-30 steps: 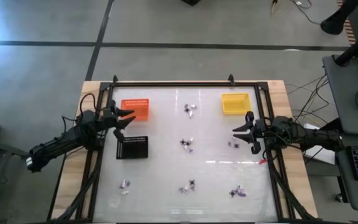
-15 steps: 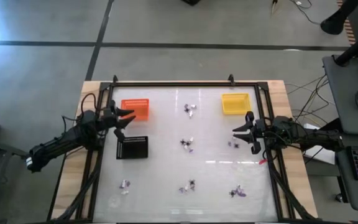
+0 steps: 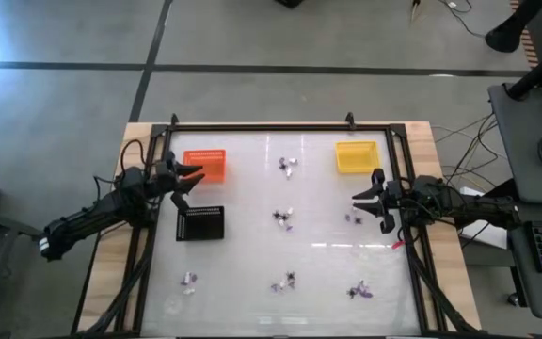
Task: Sort Halloween decoration
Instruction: Put the purple witch hat toy into the yellow bin
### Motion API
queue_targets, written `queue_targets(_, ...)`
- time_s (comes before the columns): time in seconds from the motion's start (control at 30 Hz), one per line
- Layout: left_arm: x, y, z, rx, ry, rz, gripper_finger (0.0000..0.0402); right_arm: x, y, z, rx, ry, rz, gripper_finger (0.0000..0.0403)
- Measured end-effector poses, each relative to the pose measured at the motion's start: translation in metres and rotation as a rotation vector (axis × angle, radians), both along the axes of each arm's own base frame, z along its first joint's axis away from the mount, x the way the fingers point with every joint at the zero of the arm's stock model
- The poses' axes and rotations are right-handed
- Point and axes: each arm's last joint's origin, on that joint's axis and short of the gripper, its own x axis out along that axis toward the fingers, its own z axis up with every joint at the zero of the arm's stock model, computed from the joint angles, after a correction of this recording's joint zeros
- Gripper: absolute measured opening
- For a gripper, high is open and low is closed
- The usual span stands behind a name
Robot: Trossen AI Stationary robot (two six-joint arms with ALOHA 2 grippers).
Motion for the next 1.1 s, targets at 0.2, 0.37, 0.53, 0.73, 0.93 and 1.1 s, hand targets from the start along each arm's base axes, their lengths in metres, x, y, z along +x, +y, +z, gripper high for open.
queue_targets(0.2,0.001,0.001,-0.002,-0.012,0.024,0.000,0.0120,0.000,0.000,0.000,0.000,-0.001,0.000,0.0098)
queue_targets(0.37,0.003,0.001,-0.001,-0.022,0.014,-0.001,0.0120,0.000,0.000,0.000,0.000,0.000,0.000,0.0098)
queue_targets(0.53,0.003,0.003,0.001,-0.013,0.002,0.046,0.0120,0.000,0.000,0.000,0.000,0.000,0.000,0.0098)
queue_targets(0.73,0.002,0.003,0.007,-0.021,0.017,0.069,0.0120,0.000,0.000,0.000,0.000,0.000,0.000,0.0098)
queue_targets(0.93,0.003,0.004,0.012,-0.065,0.063,0.078,0.0118,0.000,0.000,0.000,0.000,0.000,0.000,0.0098)
queue_targets(1.1,0.005,0.005,0.015,-0.074,0.043,0.077,0.0107,0.000,0.000,0.000,0.000,0.000,0.000,0.0098)
